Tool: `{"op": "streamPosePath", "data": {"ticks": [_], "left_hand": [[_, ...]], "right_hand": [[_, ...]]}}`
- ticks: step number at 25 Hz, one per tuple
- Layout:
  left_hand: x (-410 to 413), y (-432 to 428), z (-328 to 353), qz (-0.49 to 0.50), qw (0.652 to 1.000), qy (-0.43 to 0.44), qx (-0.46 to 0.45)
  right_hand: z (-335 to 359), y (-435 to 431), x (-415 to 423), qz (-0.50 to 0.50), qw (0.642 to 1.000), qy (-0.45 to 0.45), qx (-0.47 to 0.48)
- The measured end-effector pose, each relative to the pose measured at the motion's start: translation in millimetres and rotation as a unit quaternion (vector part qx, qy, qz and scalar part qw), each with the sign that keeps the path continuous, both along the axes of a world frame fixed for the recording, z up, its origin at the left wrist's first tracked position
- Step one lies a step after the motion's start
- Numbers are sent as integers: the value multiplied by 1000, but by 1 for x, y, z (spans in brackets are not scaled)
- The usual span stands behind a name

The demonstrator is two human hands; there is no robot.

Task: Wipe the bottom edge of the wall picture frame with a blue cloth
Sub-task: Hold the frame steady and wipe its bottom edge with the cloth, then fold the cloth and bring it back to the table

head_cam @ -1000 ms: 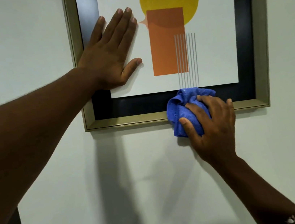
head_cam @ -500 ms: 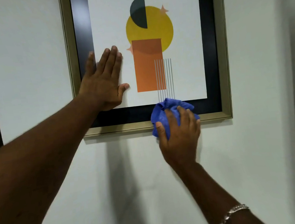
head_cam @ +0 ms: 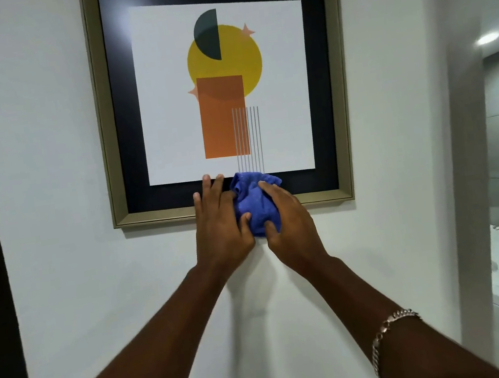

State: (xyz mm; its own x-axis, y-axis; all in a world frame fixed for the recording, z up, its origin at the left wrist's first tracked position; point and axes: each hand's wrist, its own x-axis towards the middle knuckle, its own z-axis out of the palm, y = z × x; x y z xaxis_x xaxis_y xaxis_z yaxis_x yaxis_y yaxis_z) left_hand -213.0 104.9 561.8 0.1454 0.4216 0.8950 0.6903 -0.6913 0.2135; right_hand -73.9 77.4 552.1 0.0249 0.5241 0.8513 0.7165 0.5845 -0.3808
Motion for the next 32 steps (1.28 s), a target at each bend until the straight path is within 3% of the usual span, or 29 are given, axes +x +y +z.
{"op": "streamPosePath", "data": {"ticks": [2, 4, 6, 10, 15, 20, 24, 26, 28, 32], "left_hand": [[9, -6, 3, 24, 999, -26, 32], [19, -17, 4, 35, 996, -65, 55], [32, -30, 2, -6, 991, -126, 43], [61, -46, -28, -113, 969, -220, -15], [113, -68, -140, -168, 937, -260, -163], [170, -75, -320, -109, 883, -251, -381], [213, -101, -480, -19, 803, -161, -573], [223, -121, -557, 4, 764, -150, -627], [225, -135, -609, 18, 736, -151, -660], [227, -141, -662, 7, 695, -112, -711]], "right_hand": [[-2, 0, 7, -8, 1000, -16, 1], [-4, -1, 13, -77, 996, -38, 36], [-11, -10, 22, -110, 992, 8, 58], [-48, -37, 51, 41, 978, 204, 4], [-154, -67, 120, 148, 900, 364, -188], [-329, -88, 179, 6, 867, 350, -354], [-487, -110, 203, -145, 772, 305, -538], [-557, -125, 208, -171, 723, 287, -604], [-606, -135, 212, -163, 701, 264, -642], [-663, -145, 220, -161, 691, 210, -673]]}}
